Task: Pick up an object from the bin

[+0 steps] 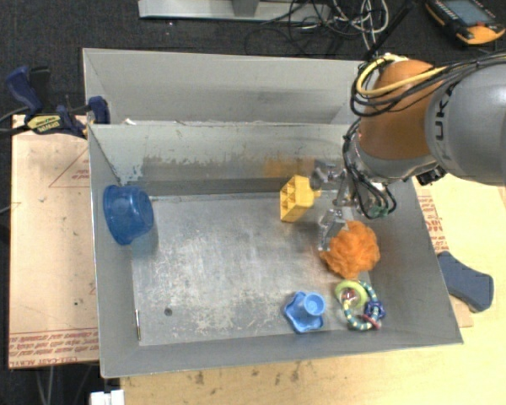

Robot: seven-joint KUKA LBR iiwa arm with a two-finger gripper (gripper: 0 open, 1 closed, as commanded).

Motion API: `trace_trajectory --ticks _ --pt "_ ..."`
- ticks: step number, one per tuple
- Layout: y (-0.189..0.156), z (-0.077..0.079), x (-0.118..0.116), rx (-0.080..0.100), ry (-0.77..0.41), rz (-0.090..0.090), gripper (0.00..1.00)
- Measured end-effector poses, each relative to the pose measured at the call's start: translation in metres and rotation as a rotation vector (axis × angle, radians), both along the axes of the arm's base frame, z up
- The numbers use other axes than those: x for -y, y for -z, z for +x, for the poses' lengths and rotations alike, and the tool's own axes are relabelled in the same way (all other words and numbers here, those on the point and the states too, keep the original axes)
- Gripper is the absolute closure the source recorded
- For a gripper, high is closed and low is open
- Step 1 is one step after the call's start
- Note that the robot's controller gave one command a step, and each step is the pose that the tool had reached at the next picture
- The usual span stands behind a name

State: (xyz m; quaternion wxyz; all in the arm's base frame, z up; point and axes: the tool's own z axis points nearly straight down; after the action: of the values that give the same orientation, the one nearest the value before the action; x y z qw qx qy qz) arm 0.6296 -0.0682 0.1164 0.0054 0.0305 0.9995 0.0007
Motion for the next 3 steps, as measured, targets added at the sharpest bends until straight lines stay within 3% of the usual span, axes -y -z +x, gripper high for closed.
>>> trace_trajectory --ticks 1,2,3 --pt "0.006 0.003 0.004 0.012 0.019 -0.004 0.00" --pt "0.009 -0.001 -0.002 0.007 0.096 -0.001 0.00" --pt "0.019 -0.006 0.002 0.042 0.155 -0.002 0.00"
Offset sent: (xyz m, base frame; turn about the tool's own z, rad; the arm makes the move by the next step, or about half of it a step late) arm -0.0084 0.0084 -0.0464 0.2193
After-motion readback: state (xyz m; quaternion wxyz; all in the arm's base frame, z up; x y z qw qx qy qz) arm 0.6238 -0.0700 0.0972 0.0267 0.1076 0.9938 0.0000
